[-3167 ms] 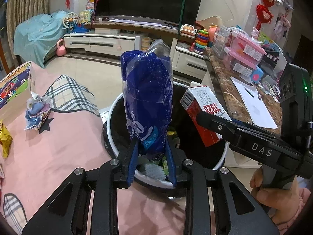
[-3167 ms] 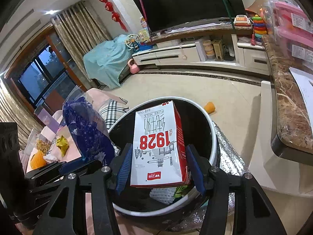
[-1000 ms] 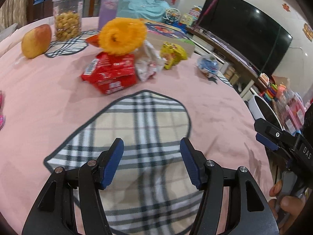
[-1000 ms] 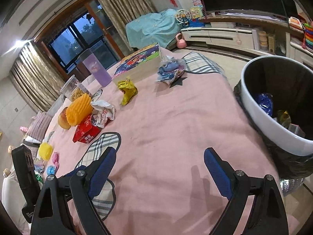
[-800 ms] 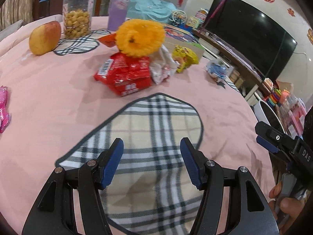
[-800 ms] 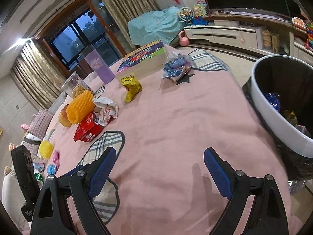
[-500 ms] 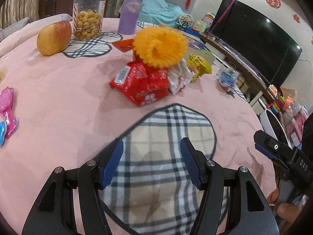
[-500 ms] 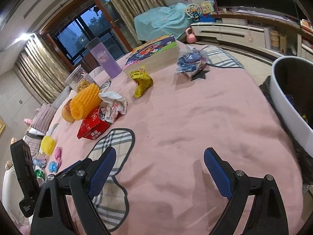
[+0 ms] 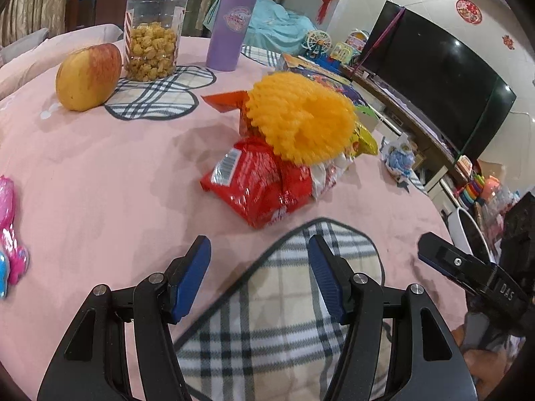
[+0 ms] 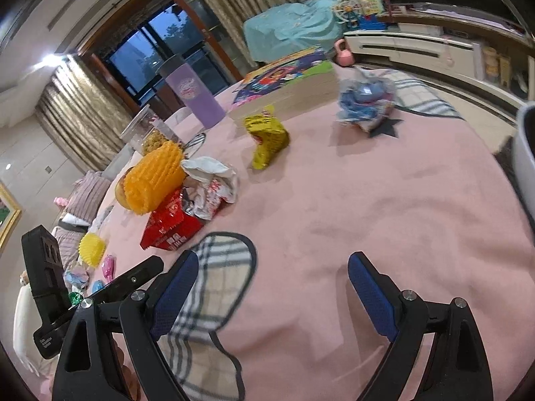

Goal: Collect trash
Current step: 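Move both open tools back toward the table items, then grasp the red snack bag with the left tool while the right tool grasps the white tissue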

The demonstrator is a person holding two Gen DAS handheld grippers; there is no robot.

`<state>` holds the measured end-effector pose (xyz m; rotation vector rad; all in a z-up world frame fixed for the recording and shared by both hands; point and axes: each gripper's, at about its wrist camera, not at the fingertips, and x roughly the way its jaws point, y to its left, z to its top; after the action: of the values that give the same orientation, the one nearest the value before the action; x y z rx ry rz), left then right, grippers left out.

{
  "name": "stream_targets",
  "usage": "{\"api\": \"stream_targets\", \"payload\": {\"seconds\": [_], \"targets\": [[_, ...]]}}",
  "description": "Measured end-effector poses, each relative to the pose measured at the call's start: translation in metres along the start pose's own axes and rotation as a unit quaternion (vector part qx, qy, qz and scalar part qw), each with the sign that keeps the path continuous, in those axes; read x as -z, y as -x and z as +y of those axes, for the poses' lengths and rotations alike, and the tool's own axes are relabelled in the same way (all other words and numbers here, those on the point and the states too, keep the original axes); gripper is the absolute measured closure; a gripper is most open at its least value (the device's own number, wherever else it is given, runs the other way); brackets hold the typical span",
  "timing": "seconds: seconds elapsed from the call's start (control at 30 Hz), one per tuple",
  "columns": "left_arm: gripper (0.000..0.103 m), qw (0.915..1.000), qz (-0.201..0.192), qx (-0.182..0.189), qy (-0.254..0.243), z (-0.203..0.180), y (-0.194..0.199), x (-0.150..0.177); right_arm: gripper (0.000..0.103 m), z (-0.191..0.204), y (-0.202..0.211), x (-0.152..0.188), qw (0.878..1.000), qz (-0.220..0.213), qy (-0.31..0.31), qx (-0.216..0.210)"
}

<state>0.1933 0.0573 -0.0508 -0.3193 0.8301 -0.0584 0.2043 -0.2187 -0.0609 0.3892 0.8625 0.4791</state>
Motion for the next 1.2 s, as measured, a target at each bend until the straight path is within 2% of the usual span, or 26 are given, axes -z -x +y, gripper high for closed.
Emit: {"api": "stream_targets", "payload": {"seconds": [0.4, 0.47, 0.57, 0.6, 0.63, 0.67, 0.73, 0.83, 0.9, 1.2], "targets": [[0.042, 0.9993, 0.002, 0.030, -0.022, 0.004, -0.017, -0.018, 0.028, 0.028, -0.058, -0.031, 0.998, 0.021, 0.046, -0.034], [0.047, 0.9991, 0.005, 0.034, -0.024, 0.003, -0.020, -0.019, 0.029, 0.030, -0.066, -0.035, 0.998, 0.026, 0.048, -0.039], [0.061, 0.9988, 0.013, 0.040, -0.027, 0.001, -0.026, -0.020, 0.029, 0.033, -0.078, -0.042, 0.997, 0.030, 0.048, -0.048], [0.069, 0.9986, 0.016, 0.042, -0.027, 0.001, -0.028, -0.020, 0.032, 0.034, -0.081, -0.044, 0.997, 0.031, 0.051, -0.047], [0.078, 0.9984, 0.018, 0.045, -0.028, 0.001, -0.029, -0.020, 0.037, 0.036, -0.085, -0.045, 0.997, 0.034, 0.053, -0.048], [0.081, 0.9982, 0.021, 0.048, -0.029, 0.000, -0.030, -0.019, 0.041, 0.036, -0.088, -0.045, 0.996, 0.038, 0.053, -0.052], [0.094, 0.9979, 0.022, 0.051, -0.034, -0.002, -0.030, -0.018, 0.063, 0.035, -0.093, -0.046, 0.996, 0.047, 0.051, -0.062], [0.099, 0.9975, 0.013, 0.051, -0.047, -0.007, -0.024, -0.016, 0.073, 0.036, -0.090, -0.043, 0.996, 0.043, 0.054, -0.064], [0.099, 0.9973, 0.008, 0.049, -0.054, -0.011, -0.019, -0.014, 0.076, 0.033, -0.084, -0.042, 0.996, 0.039, 0.048, -0.064], [0.100, 0.9961, 0.007, 0.070, -0.052, -0.027, 0.000, 0.009, 0.078, 0.018, -0.042, -0.022, 0.998, 0.016, 0.025, -0.050]]}}
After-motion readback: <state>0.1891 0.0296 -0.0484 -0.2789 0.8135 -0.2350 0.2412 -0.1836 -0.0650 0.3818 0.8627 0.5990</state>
